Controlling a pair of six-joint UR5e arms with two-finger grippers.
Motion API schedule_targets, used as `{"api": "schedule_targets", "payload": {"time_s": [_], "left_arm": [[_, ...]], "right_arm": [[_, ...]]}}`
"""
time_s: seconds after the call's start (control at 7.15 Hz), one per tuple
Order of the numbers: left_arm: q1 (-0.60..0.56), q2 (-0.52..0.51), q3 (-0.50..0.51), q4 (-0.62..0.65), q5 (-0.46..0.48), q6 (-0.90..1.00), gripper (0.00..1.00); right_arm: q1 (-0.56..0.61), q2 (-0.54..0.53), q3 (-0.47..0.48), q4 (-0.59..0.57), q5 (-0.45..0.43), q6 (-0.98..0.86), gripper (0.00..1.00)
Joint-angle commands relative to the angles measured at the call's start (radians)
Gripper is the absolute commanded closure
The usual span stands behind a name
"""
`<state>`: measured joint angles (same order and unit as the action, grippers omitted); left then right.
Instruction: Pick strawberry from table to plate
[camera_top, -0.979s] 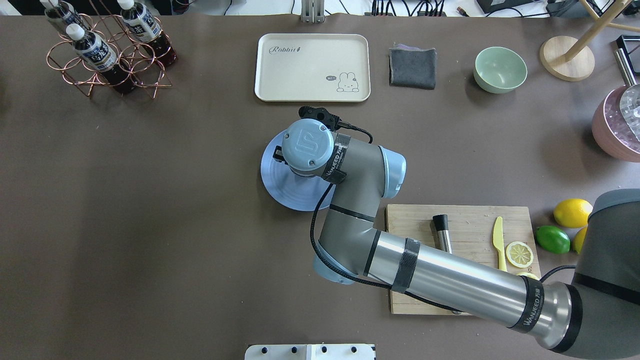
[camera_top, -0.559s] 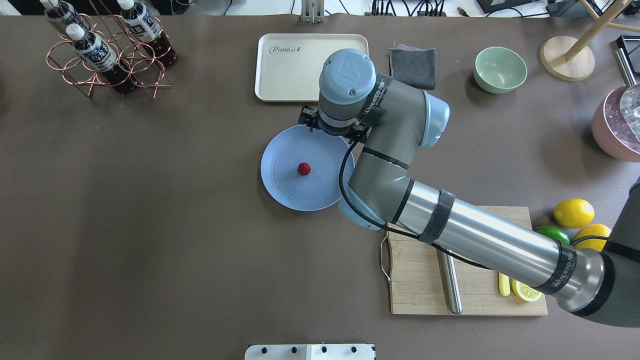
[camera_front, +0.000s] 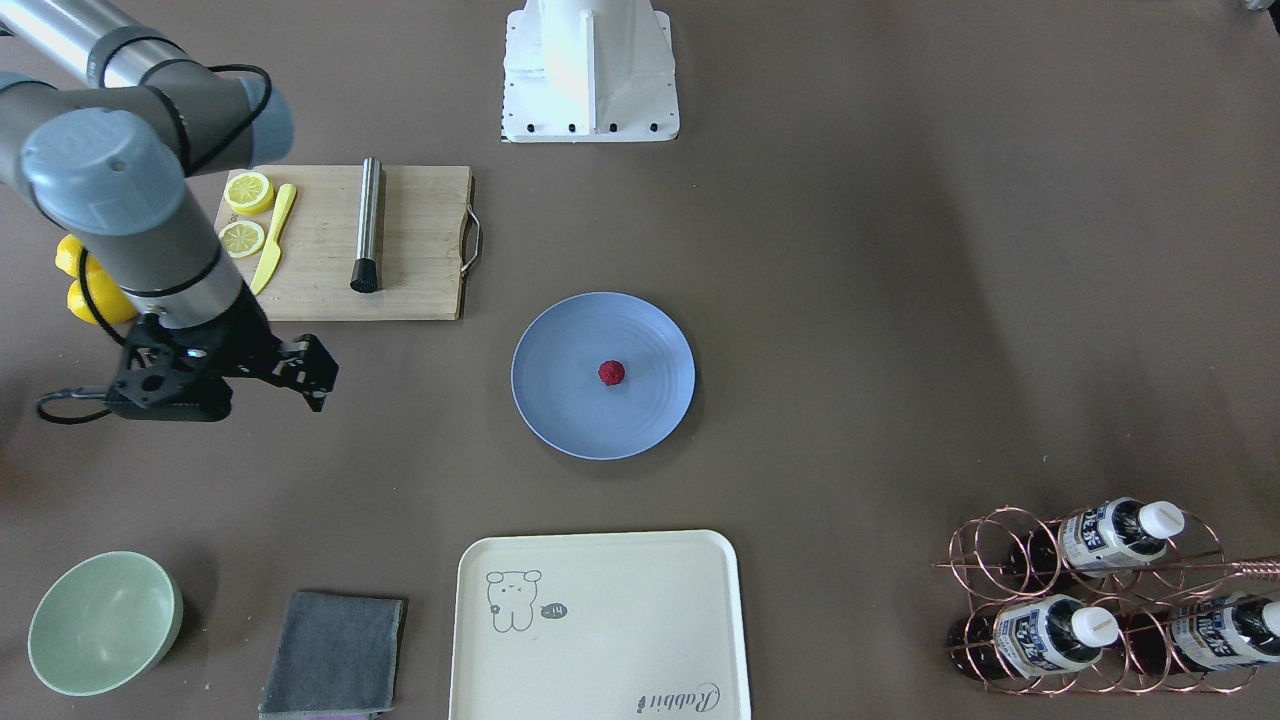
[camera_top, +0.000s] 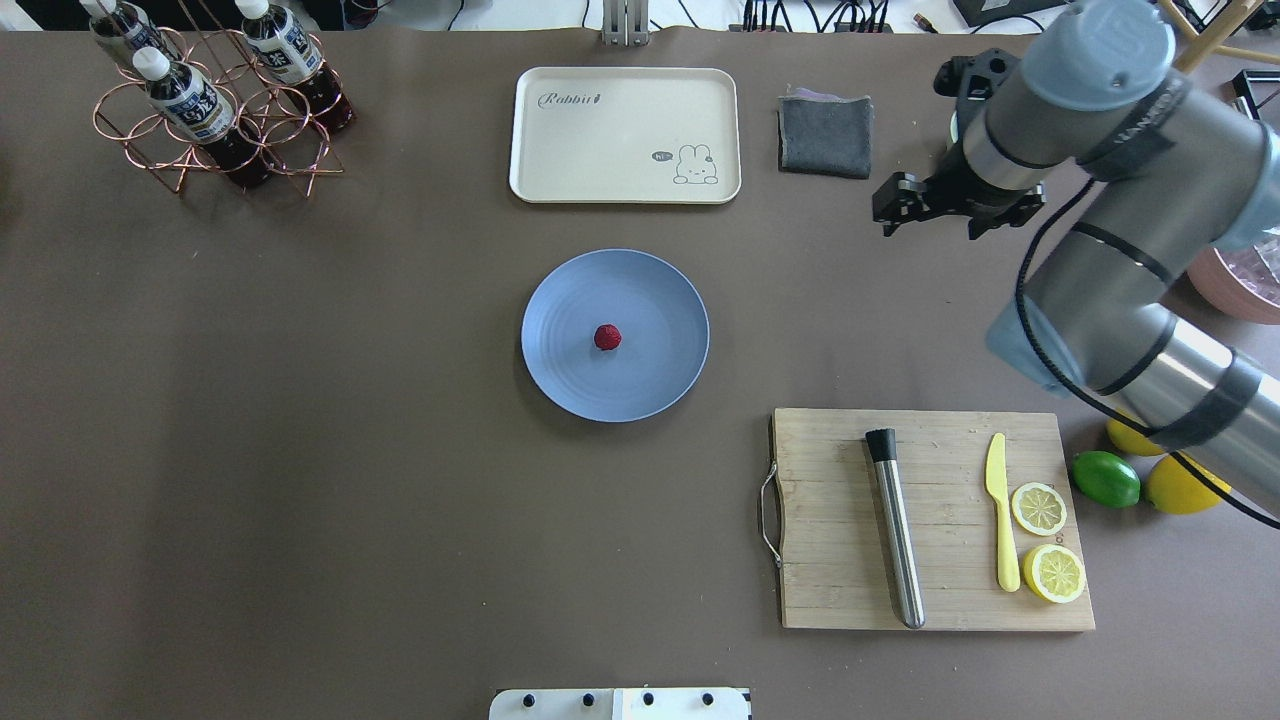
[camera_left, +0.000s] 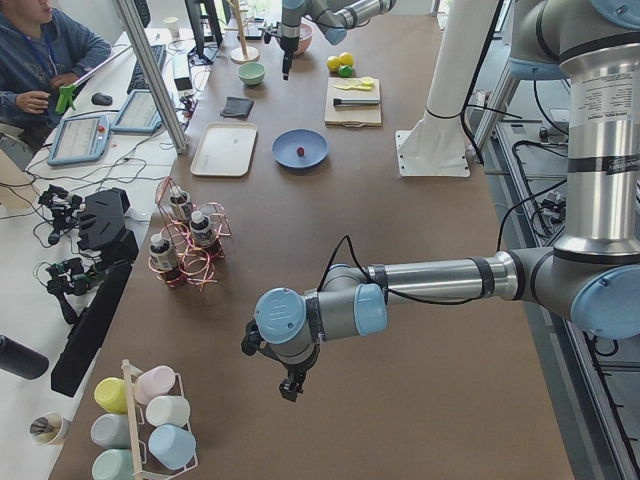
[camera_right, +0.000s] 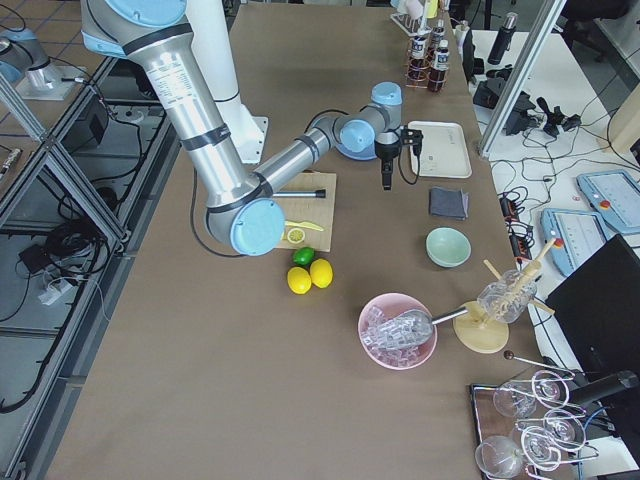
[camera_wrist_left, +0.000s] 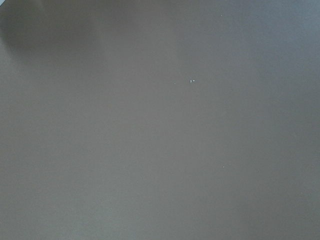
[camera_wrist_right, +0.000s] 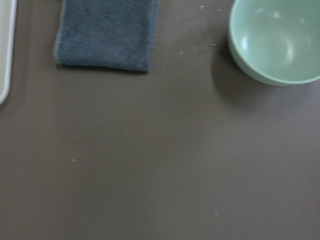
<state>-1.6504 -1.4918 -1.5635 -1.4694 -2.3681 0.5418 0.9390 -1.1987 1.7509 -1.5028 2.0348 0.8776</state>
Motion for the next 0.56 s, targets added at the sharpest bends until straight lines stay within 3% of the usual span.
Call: {"api": "schedule_targets", "payload": {"time_s": [0.0,0.14,0.42], "left_arm": [[0.0,-0.005,-0.003,0.001,0.001,-0.002,0.01],[0.0,-0.005,-0.004,0.003,0.001,-0.002,0.01],[-0.003,-0.001,-0.013,0.0,0.001,0.001,0.01]], "right_arm": [[0.177,-0.23,0.085,0.007,0.079,-0.342,0.0],[0.289,-0.314,0.084,0.007,0.147,-0.526,0.0],[0.441,-0.425,0.075,-0.002,0.16,-0.785,0.0]]}}
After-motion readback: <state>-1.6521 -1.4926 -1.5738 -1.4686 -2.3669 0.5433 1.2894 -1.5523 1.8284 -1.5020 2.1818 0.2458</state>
